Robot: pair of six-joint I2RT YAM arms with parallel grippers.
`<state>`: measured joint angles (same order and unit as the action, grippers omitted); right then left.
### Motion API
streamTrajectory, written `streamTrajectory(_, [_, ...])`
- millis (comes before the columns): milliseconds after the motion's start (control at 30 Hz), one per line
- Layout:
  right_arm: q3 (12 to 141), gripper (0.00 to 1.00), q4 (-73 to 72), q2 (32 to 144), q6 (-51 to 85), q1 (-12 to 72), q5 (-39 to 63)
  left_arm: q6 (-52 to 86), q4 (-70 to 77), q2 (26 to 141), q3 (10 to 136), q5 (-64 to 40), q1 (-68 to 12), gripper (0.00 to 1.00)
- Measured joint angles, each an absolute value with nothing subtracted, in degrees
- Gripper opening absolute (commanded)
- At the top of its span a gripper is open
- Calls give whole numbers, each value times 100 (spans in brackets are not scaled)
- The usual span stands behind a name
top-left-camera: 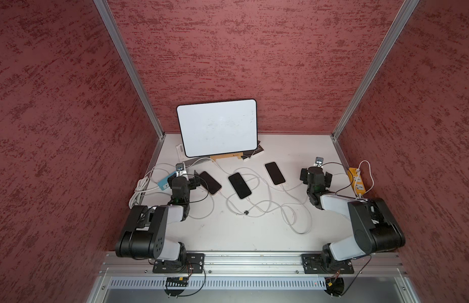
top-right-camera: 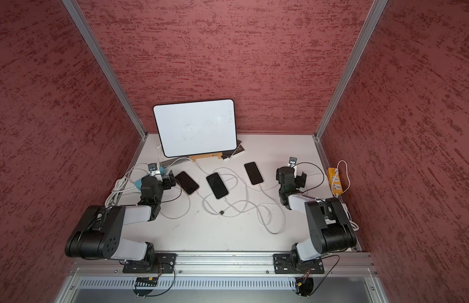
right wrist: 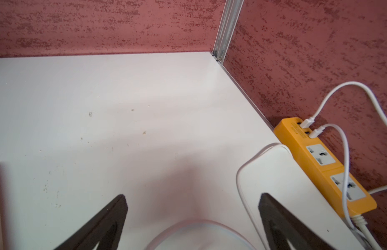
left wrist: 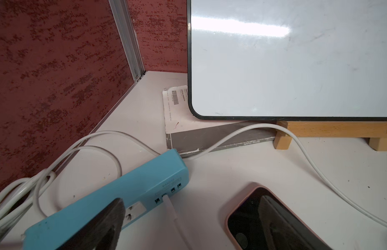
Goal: Plug the charging cable into the phone
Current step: Reset both arms
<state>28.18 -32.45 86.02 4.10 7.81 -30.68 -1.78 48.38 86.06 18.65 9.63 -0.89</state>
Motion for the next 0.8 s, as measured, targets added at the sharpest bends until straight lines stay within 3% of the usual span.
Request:
streamTrajectory(300, [2418, 98, -4244, 8530, 36, 687, -2071, -176, 5129, 8726, 2058, 38, 115, 100])
streamTrajectory(533, [2241, 99, -4779, 8794, 8, 292, -1105, -115, 5089, 8726, 2123, -165, 176, 100])
streamTrajectory(800, [2241, 99, -4862, 8794, 5, 272, -766, -89, 5052, 8726, 2123, -191, 176, 100])
